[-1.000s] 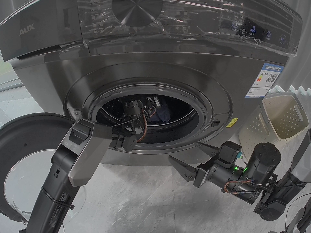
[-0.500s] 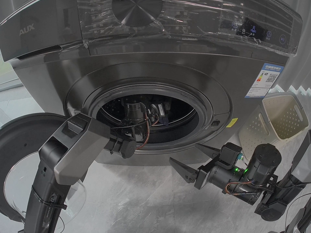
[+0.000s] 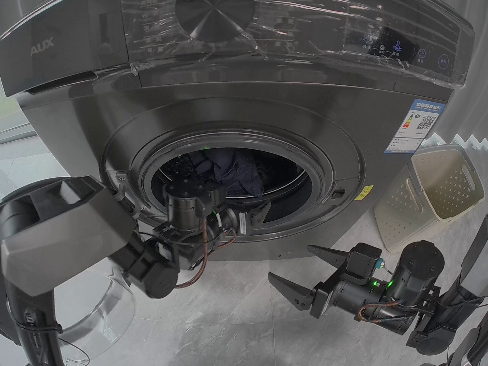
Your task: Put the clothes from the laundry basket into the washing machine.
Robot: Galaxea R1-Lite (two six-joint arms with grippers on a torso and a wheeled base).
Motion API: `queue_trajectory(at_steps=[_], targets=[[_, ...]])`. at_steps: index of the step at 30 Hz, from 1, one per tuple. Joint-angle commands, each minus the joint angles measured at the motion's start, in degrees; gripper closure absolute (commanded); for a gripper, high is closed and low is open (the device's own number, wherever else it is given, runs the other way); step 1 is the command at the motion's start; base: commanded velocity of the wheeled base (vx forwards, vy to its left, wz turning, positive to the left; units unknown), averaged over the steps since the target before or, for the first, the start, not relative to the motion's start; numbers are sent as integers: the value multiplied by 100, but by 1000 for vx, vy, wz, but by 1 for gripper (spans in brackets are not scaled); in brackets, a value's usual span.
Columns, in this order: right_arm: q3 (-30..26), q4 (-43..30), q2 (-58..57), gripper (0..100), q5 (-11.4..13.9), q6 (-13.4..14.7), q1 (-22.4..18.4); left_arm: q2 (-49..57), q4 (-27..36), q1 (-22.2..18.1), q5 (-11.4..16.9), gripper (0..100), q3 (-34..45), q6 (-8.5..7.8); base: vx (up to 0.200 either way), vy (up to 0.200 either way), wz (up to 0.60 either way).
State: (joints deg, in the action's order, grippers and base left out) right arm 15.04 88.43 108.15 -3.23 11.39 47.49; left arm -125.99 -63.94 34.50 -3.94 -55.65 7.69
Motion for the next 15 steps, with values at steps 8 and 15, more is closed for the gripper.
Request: queue_trajectory(at_steps=[8, 15], targets=[[-1047, -1, -857, 0, -37, -5, 41, 2702, -1226, 444, 526, 0, 3640, -163, 0, 0, 0], [-1443, -19, -1534, 0, -310, 13, -504, 3441, -1296, 452, 517, 0, 4510, -154, 0, 0, 0]])
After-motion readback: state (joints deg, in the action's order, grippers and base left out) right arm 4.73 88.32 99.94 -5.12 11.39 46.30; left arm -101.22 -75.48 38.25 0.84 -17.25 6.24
